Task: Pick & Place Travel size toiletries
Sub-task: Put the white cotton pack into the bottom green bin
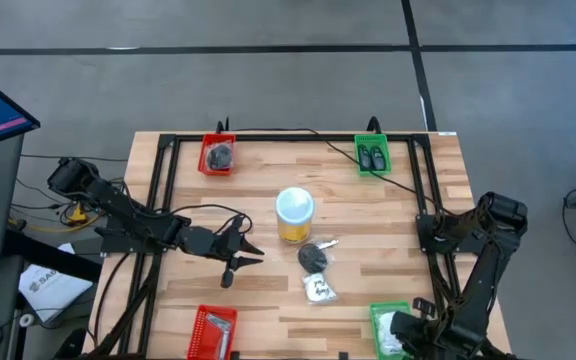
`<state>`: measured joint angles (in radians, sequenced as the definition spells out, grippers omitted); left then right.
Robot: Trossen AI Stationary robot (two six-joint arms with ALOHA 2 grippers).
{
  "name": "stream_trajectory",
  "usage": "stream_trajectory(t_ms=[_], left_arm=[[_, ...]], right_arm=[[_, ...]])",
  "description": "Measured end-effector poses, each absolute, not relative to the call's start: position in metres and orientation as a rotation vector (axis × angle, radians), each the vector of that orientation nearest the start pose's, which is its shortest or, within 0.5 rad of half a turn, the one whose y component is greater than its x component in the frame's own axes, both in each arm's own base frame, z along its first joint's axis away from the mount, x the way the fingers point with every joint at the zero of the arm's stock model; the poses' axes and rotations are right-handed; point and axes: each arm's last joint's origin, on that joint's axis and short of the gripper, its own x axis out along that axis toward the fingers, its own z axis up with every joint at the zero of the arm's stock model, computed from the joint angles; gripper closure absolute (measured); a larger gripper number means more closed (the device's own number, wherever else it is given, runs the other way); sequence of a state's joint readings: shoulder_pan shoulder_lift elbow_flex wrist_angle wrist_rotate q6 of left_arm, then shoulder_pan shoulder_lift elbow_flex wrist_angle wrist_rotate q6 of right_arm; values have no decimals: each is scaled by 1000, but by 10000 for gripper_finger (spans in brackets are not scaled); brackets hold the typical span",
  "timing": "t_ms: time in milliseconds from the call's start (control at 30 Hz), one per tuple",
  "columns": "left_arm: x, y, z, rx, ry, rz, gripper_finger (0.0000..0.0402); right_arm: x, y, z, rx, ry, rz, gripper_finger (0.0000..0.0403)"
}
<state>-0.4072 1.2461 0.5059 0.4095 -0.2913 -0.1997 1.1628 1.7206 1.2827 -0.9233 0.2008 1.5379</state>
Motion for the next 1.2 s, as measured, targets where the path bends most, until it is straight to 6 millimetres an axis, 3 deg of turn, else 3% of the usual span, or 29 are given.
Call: stream_trajectory(t_ms=[400, 567, 967, 1200], left_arm=[[231, -90, 202, -85, 320, -83, 318], [231, -90, 202, -85, 319, -83, 318], [231, -90, 202, -86, 318, -84, 318], [231, -90, 202, -85, 318, -84, 318]], right_arm=[[145, 293, 221, 426, 1317, -184, 208], [156, 287, 221, 395, 1355, -153, 170], [192, 264, 220, 338, 1397, -100, 169], [198, 260, 220, 348, 1432, -84, 174]])
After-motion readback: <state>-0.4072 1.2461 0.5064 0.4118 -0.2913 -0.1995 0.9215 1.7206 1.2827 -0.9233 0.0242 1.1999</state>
